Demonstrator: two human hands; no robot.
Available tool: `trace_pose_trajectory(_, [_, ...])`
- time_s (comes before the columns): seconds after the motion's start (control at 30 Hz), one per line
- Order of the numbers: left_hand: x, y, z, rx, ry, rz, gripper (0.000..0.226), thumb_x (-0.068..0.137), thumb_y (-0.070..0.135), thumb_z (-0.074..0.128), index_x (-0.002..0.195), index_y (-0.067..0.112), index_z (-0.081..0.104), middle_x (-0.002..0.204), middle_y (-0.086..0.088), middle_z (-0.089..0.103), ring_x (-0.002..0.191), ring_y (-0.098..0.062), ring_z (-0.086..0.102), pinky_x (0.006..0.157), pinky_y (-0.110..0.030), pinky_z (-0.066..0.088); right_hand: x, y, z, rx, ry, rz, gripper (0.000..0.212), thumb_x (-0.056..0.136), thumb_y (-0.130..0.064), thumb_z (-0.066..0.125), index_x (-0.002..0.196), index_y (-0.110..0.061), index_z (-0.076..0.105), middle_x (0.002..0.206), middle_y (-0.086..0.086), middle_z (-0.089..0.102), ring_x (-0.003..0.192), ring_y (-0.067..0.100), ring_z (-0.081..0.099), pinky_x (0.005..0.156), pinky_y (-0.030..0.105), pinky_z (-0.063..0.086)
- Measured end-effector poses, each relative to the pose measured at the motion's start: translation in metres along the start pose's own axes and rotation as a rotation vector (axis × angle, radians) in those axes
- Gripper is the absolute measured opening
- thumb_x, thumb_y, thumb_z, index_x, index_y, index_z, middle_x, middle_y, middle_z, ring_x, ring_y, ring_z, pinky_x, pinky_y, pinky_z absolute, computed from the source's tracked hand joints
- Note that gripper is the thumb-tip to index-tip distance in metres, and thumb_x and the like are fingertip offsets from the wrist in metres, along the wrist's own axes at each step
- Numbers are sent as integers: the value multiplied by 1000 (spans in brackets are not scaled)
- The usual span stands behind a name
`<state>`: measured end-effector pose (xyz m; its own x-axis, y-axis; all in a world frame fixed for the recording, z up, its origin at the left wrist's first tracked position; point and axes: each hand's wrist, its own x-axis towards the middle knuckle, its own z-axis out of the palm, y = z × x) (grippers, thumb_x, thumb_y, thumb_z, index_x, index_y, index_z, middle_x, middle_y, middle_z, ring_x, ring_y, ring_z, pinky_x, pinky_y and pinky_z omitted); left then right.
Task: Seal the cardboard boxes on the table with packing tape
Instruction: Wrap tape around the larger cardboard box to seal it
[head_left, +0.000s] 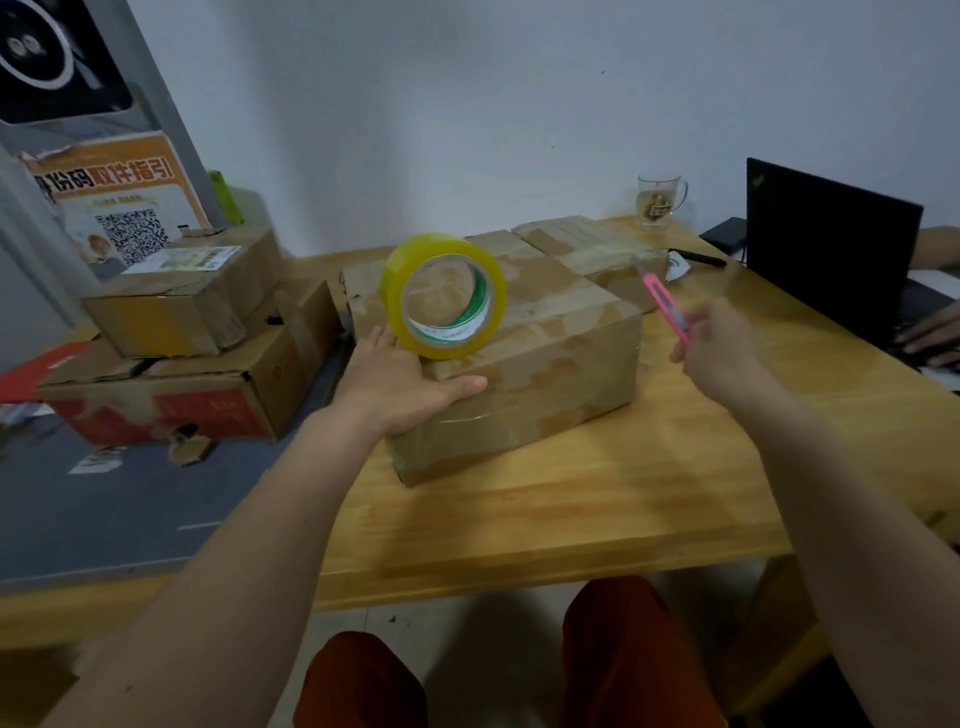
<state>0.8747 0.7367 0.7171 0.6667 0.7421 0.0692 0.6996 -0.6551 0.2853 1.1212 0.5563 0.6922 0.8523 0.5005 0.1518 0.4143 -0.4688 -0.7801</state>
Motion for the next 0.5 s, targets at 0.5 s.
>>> trace_pose_trajectory(0.5, [-5, -25, -31, -984, -1, 20, 61, 88, 24, 72, 143, 13, 49, 116, -1, 71, 97, -5, 70, 89, -18, 53, -99, -81, 22, 219, -572, -464, 32, 98, -9, 50, 126, -24, 54, 68, -2, 64, 49, 3, 50, 45, 16, 38])
